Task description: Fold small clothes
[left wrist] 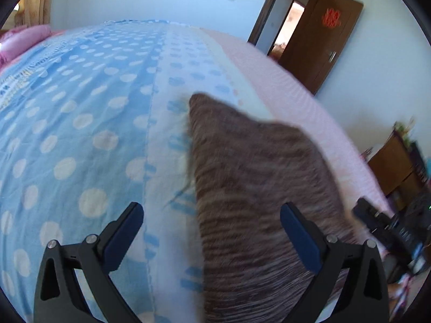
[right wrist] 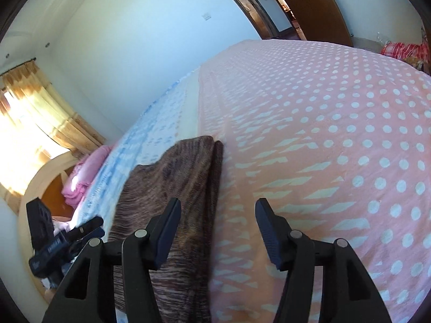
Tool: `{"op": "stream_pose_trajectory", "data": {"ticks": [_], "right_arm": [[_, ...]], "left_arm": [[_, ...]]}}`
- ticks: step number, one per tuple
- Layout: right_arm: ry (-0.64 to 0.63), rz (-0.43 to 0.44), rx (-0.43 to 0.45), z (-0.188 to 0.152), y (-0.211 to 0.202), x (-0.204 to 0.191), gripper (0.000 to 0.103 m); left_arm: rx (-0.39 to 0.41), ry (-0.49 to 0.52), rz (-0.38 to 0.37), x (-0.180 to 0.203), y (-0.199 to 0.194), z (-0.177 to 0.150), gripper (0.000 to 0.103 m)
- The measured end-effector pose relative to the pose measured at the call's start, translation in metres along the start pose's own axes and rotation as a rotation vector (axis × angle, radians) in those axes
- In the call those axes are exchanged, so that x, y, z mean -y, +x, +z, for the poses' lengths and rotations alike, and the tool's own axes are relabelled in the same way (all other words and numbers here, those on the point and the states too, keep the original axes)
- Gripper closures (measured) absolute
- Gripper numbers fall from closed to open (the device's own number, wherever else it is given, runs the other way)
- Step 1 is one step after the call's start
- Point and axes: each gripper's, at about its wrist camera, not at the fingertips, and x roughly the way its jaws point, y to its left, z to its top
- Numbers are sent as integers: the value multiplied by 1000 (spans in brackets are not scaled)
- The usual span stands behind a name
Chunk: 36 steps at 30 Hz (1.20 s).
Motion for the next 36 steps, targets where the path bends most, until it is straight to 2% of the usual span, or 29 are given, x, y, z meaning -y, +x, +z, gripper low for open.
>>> {"op": "stream_pose_trajectory", "data": {"ticks": [2, 5, 10, 12, 13, 15, 19, 24, 26, 28, 30, 32, 33, 36], "right_arm": [[11, 25, -10, 0, 1, -1, 45], [1, 28, -33, 0, 4, -5, 45], [10, 34, -61, 4, 15, -8, 45], [-17, 29, -89, 9, 23, -10, 45], [-48, 24, -105, 14, 30, -15, 45], [-104, 12, -130, 21, 43, -22, 45], [-153, -7, -200, 32, 87, -33, 45], [-207, 19, -212, 36, 117, -52, 43], [-229, 39, -225, 33, 121, -56, 43], [-224, 57, -232, 34, 124, -53, 43], [-195, 82, -236, 35, 125, -48, 43], [-173, 102, -238, 36, 125, -43, 45], [-153, 105, -238, 38, 123, -40, 46], [-116, 95, -233, 38, 108, -32, 46]], "left_arm": [[22, -49, -68, -1, -3, 16, 0], [-8, -105, -137, -1, 17, 34, 0], [-97, -176, -134, -6, 68, 31, 0], [-63, -93, -101, 3, 70, 26, 0], [-67, -44, -76, 10, 70, 24, 0], [-75, -8, -58, 15, 72, 22, 0], [-66, -37, -93, 9, 71, 22, 0], [-56, -49, -116, 4, 69, 22, 0], [-34, -83, -157, -4, 66, 21, 0], [9, -146, -200, -16, 58, 18, 7], [18, -174, -200, -21, 57, 18, 10], [1, -135, -165, -13, 60, 19, 9], [-11, -107, -149, -7, 62, 20, 6], [-27, -89, -158, -6, 64, 22, 2]]}}
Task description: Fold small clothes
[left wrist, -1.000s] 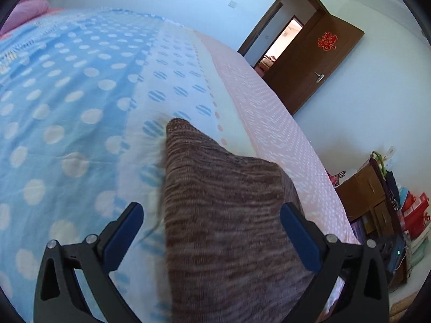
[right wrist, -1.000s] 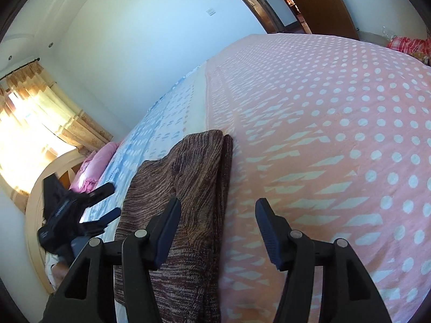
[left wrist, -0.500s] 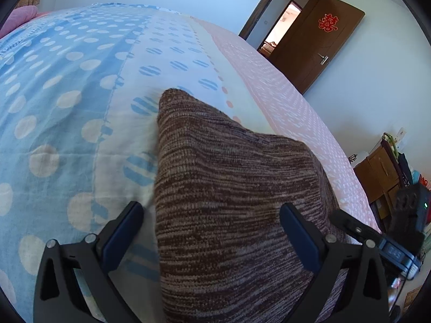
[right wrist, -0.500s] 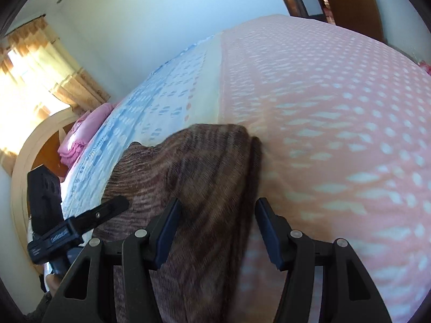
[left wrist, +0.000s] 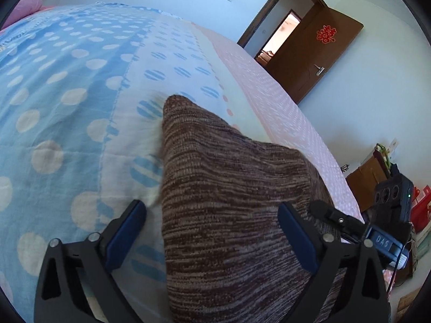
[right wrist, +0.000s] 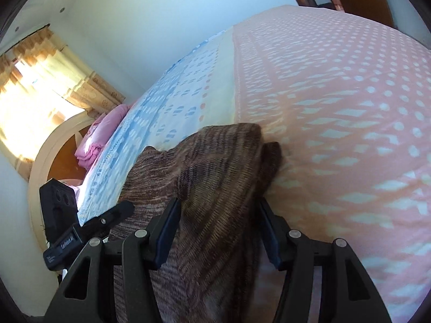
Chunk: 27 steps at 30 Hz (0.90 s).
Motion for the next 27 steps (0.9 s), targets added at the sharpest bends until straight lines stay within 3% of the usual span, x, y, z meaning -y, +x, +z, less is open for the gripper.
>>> {"op": "stream_pose_trajectory", "data": {"ticks": [3, 7, 13, 16, 17, 18, 21, 23, 25, 27], "right_arm": [[-33, -88, 32, -4, -7, -1, 46], [-79, -121, 7, 0, 2, -5, 44], [-21, -4, -20, 16, 15, 9, 42], [-54, -10, -19, 18, 19, 5, 43], [-72, -20, -19, 17, 20, 1, 48], [-89, -21, -21, 16, 20, -2, 64], [-115, 11, -34, 14, 23, -10, 74], [-147, -19, -11, 12, 19, -17, 77], [-189, -69, 24, 8, 14, -27, 78], [-218, -105, 74, 2, 4, -39, 78]], "left_arm": [[10, -37, -45, -10, -1, 2, 2], [-2, -1, -17, -1, 1, 0, 0], [-6, -6, -30, -2, 1, 0, 0], [-13, -5, -27, -1, 4, 2, 0], [-19, 1, -21, 1, 6, 2, 0], [-24, 8, -14, 3, 7, 3, 0], [-17, 20, -22, 5, 6, 1, 2], [-3, 8, -24, 3, 4, 0, 17], [0, -5, -21, 0, 4, 0, 42], [5, -20, -32, -3, 3, -1, 53]]}}
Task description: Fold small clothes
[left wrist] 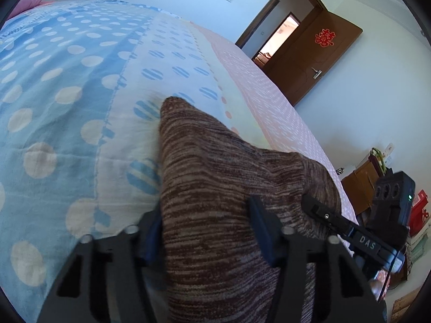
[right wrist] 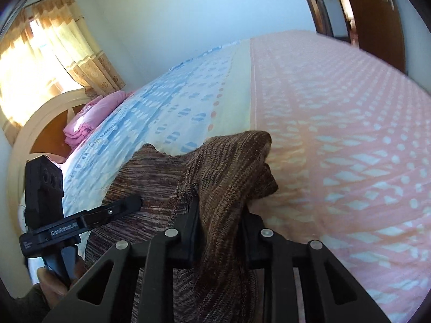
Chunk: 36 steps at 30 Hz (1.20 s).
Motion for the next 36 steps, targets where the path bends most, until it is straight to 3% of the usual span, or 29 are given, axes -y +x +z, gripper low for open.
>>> {"op": "stream_pose_trajectory", "data": {"ticks": [4, 7, 11, 22, 29, 36], "right_arm": [[-49, -70, 103, -8, -33, -32, 79], [-80, -121, 165, -19, -56, -59, 79], [-78, -156, 226, -31, -88, -83, 79], [-93, -199, 392, -57, -194, -138, 79], [-100, -231, 452, -76, -259, -157, 79], [-35, -270, 460, -113, -315, -142, 79]], "left_arm": [[14, -10, -27, -2, -3, 0, 68], [30, 48, -20, 10, -8, -3, 76], [81, 160, 35, 34, -29, -9, 77], [217, 336, 52, 99, -127, -30, 77], [214, 373, -6, 129, -166, -49, 77], [156, 408, -90, 159, -182, -78, 77]]}}
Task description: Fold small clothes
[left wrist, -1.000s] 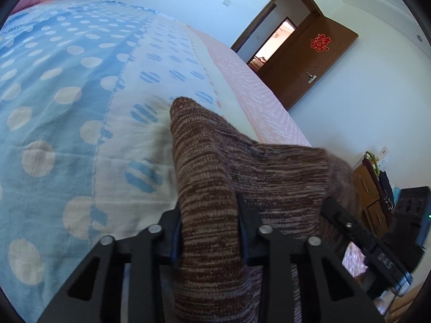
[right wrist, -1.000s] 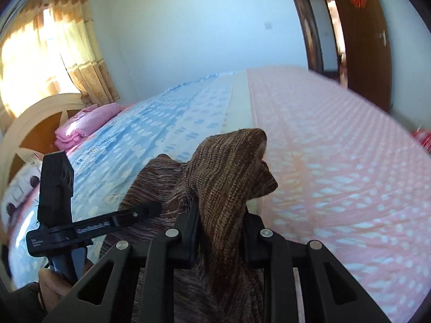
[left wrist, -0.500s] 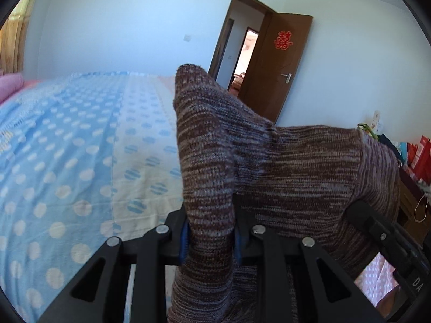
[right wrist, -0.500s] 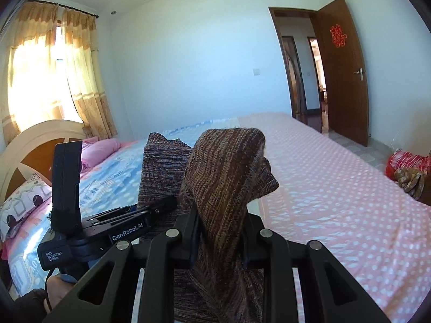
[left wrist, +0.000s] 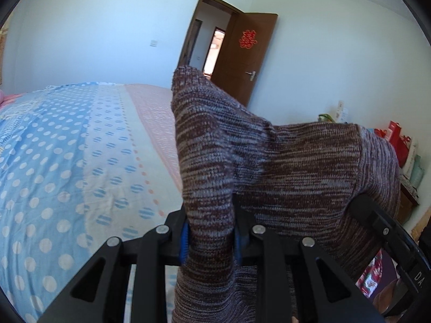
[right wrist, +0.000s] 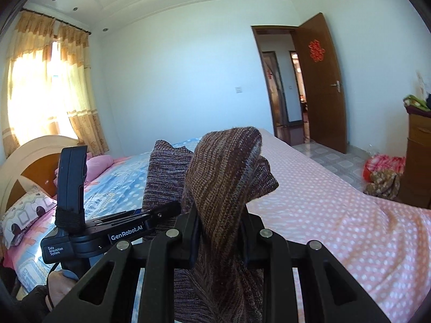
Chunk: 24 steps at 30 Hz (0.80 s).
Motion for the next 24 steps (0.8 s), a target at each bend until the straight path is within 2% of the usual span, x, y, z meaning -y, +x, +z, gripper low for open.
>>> {"op": "stream_pose_trajectory", "data": {"ticks": [5, 9, 17, 20, 23, 24], "right_arm": [[24, -77, -21, -9, -20, 29, 79], [37, -130, -62, -12, -12, 50, 79], [22, -201, -206, -28, 71, 111, 79], [13, -215, -277, -39, 112, 134, 79], [27, -250, -361, -54, 146, 158, 74], [38, -263, -388, -57, 152, 166, 70]], "left_arm": [[-58, 17, -76, 32, 12, -15, 77], [-107, 23, -106, 52, 37, -25, 77], [-176, 27, -47, 57, 114, -34, 77], [-219, 46, 3, 56, 148, -40, 77], [-279, 55, 45, 54, 178, -48, 77], [-297, 54, 64, 52, 187, -51, 70]]}}
